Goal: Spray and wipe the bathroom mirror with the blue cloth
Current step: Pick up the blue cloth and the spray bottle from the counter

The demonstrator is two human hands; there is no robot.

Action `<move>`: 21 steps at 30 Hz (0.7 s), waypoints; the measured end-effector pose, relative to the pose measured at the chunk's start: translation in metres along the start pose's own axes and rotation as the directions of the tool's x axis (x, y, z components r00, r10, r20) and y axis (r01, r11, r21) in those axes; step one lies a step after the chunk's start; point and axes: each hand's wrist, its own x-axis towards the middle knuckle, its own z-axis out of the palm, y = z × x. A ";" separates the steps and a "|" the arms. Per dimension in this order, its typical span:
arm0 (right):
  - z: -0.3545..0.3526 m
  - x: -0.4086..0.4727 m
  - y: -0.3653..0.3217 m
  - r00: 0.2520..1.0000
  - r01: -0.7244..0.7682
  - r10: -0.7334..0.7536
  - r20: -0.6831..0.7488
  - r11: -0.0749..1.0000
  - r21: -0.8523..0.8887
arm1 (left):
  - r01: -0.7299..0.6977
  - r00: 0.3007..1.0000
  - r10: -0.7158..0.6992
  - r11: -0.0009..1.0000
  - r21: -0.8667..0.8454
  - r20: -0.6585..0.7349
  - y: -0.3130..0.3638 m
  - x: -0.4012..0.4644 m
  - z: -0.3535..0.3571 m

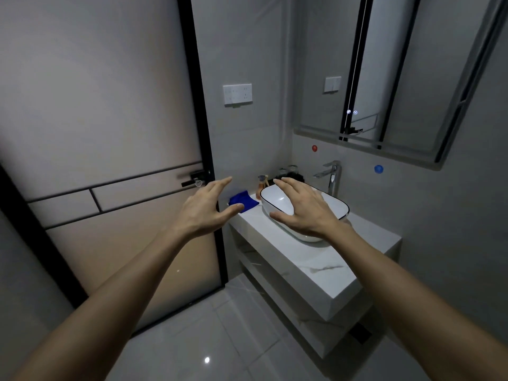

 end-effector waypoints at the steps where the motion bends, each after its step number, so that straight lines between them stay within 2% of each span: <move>1: 0.005 0.009 0.003 1.000 0.010 -0.010 -0.002 1.000 0.005 | 0.003 1.000 -0.003 1.000 0.009 0.002 -0.004 0.008 0.001; 11: 0.063 0.109 0.028 1.000 0.003 -0.004 0.029 0.999 0.037 | 0.035 0.999 -0.034 0.999 -0.010 0.015 -0.059 0.103 0.026; 21: 0.121 0.224 0.054 0.994 -0.102 0.099 0.038 0.992 0.068 | 0.004 0.999 0.002 0.991 -0.132 0.040 -0.149 0.237 0.064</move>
